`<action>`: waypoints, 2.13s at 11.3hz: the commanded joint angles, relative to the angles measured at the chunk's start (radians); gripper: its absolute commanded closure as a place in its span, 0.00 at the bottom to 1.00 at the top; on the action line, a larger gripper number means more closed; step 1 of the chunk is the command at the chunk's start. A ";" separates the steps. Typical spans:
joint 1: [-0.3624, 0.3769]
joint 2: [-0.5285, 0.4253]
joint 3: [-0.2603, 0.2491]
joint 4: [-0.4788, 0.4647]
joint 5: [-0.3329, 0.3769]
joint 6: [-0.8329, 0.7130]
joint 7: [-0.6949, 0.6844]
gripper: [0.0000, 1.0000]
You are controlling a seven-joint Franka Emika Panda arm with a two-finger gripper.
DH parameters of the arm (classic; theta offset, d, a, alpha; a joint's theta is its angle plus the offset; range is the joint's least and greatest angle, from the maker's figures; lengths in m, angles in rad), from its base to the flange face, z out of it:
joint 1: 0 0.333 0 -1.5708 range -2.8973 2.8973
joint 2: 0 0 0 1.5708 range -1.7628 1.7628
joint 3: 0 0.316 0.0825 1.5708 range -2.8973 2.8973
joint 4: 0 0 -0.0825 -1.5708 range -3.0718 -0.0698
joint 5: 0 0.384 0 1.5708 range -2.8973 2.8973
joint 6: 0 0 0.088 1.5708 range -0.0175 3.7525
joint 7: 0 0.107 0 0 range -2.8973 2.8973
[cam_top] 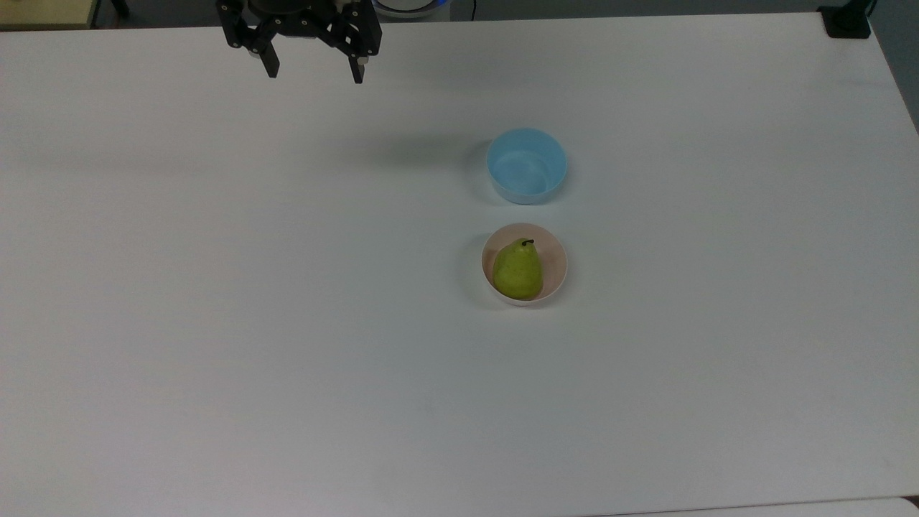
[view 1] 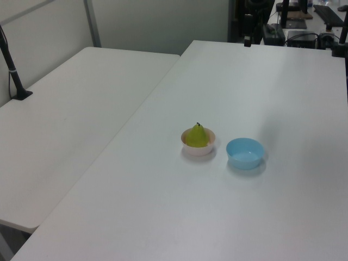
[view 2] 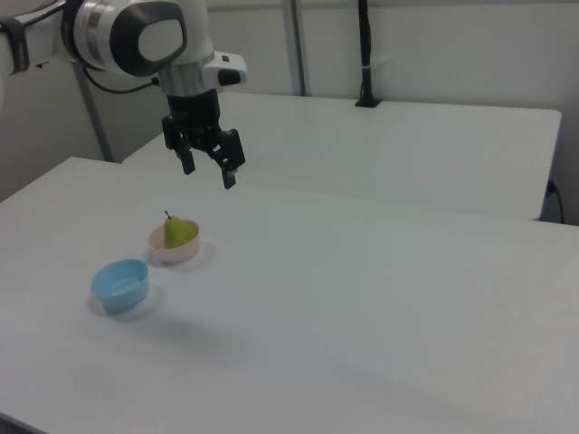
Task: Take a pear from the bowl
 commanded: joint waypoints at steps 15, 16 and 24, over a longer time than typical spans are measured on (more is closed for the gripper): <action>0.260 0.296 0.017 0.085 0.011 0.175 0.056 0.00; 0.271 0.333 0.017 0.090 0.011 0.214 0.063 0.00; 0.368 0.512 0.014 0.095 -0.029 0.447 0.133 0.00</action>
